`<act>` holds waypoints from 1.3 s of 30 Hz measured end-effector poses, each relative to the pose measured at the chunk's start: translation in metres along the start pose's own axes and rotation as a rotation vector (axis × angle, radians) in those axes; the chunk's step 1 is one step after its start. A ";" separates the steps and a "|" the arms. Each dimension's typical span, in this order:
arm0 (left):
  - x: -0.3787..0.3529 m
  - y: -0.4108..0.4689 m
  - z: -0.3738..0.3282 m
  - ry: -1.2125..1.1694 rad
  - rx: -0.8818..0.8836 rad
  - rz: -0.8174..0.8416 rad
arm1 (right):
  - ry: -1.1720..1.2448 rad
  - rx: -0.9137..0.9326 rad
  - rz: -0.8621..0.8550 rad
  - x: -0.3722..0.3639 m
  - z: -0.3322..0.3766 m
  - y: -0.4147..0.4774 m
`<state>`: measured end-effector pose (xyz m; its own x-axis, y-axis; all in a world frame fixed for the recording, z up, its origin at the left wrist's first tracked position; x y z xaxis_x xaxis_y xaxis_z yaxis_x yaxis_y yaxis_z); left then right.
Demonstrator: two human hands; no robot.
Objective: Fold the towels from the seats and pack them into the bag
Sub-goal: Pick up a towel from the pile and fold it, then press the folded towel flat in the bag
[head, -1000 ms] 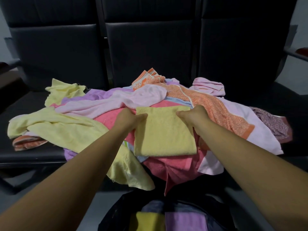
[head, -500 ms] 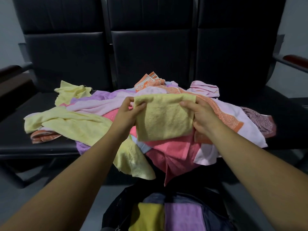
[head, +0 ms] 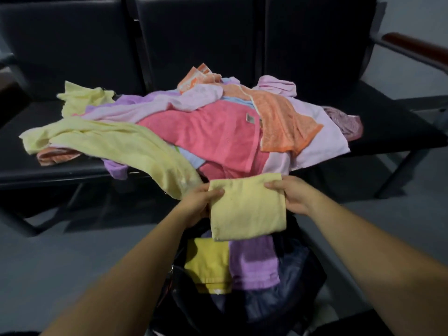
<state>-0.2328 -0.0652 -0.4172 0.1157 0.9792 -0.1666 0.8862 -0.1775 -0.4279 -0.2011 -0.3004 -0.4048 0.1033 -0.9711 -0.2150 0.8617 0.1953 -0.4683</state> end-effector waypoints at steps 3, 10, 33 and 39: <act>-0.006 0.005 0.050 0.046 0.109 0.014 | -0.030 -0.130 -0.025 0.024 -0.052 0.006; 0.003 0.041 0.146 0.113 0.310 -0.036 | -0.157 -0.434 -0.124 0.066 -0.160 0.042; 0.011 0.077 0.083 0.697 0.091 -0.134 | -0.507 -0.354 -0.132 0.046 -0.093 0.079; -0.012 0.045 -0.049 0.805 -0.118 -0.041 | -0.538 -0.228 0.178 -0.022 0.027 0.044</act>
<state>-0.1719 -0.0798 -0.3908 0.3293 0.7629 0.5563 0.9331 -0.1726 -0.3155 -0.1522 -0.2740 -0.3979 0.5236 -0.8423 0.1281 0.6863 0.3279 -0.6492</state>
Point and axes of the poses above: each hand's wrist, its own y-axis towards the middle knuckle, its own x-axis out of the back of the hand, z = x × y, the point moved 7 cm from there along y, towards the middle knuckle, and after that the axes turned 1 degree about z, right-handed, at the moved point
